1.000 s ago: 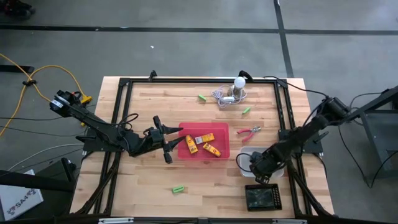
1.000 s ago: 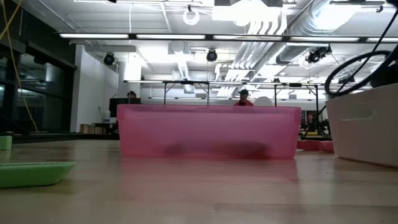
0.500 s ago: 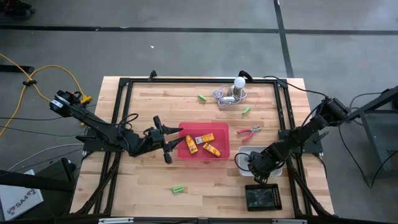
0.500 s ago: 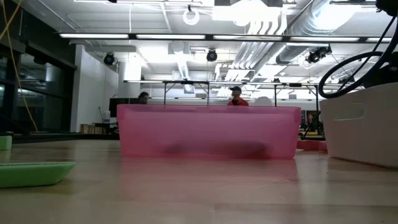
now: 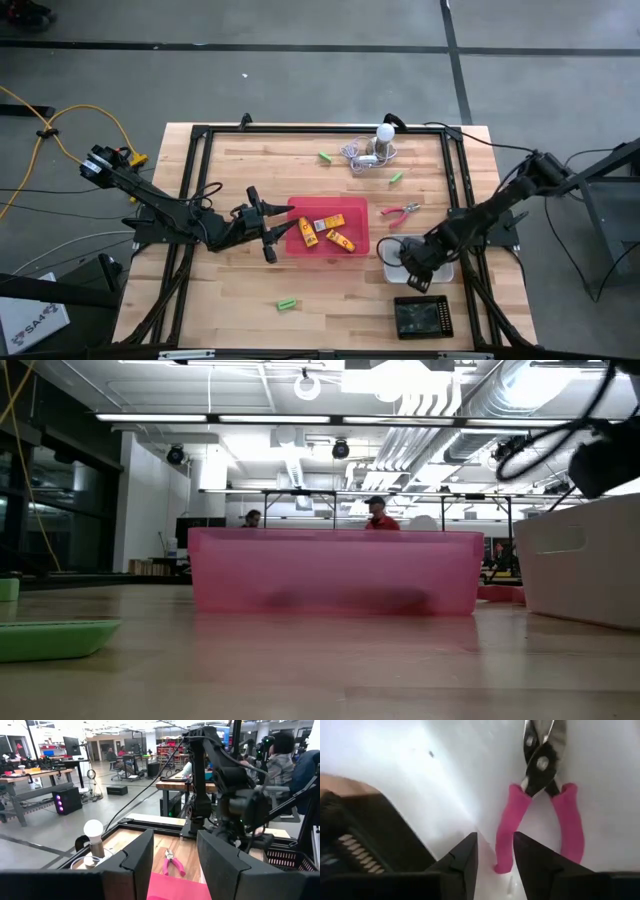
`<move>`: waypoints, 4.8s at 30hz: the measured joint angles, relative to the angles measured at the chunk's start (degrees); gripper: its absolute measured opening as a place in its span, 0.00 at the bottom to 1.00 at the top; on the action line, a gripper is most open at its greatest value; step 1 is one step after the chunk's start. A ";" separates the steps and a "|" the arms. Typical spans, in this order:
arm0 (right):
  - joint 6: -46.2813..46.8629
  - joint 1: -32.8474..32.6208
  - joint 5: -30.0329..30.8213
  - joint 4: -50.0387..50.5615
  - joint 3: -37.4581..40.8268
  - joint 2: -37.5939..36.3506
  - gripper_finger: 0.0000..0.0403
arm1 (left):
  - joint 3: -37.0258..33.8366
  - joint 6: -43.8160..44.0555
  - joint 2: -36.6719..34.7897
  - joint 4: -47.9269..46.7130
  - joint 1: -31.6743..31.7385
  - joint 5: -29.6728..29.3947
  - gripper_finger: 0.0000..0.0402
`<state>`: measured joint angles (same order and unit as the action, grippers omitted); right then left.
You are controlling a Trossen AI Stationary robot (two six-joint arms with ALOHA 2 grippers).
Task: Pick & Place School Supplies
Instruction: Put the pink hole puncher into the white bin
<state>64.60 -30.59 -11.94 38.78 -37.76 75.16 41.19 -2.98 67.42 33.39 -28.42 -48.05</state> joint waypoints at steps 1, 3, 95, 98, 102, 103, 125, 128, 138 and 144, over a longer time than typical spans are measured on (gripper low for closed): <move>-0.02 0.65 0.01 0.20 0.00 -1.11 0.28 | 0.00 0.00 0.00 0.02 0.00 0.00 0.37; -0.31 1.89 0.01 0.97 0.00 -3.35 0.28 | 0.00 0.00 0.00 0.00 0.00 0.02 0.37; -78.40 40.34 13.12 7.31 -11.40 9.75 0.37 | -0.02 19.56 -2.08 -29.76 10.25 6.69 0.37; -78.31 40.37 13.14 5.60 -10.38 9.75 0.37 | -0.02 19.54 -2.08 -29.77 10.25 6.69 0.37; -78.05 40.39 13.17 4.96 -9.71 9.75 0.37 | -0.02 19.52 -2.08 -29.77 10.25 6.69 0.37; -78.03 40.39 13.13 4.51 -9.54 9.75 0.37 | -0.02 19.53 -2.08 -29.75 10.25 6.69 0.37; -77.92 45.66 9.59 -0.97 -6.16 9.72 0.37 | -0.02 19.41 -2.08 -29.77 10.24 6.67 0.37; -77.92 45.77 9.00 -0.92 -6.16 9.72 0.37 | -0.02 19.41 -2.08 -29.77 10.24 6.67 0.37; -77.89 45.77 8.79 -1.11 -6.19 10.90 0.37 | -0.02 19.45 -2.08 -30.01 10.23 7.31 0.37; -77.77 45.61 8.92 -2.61 -6.34 15.67 0.37 | -0.02 19.52 -2.08 -30.21 10.23 7.45 0.37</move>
<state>-13.17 15.02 -3.02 36.18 -44.10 90.83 41.17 16.53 65.34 3.18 -18.20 -40.60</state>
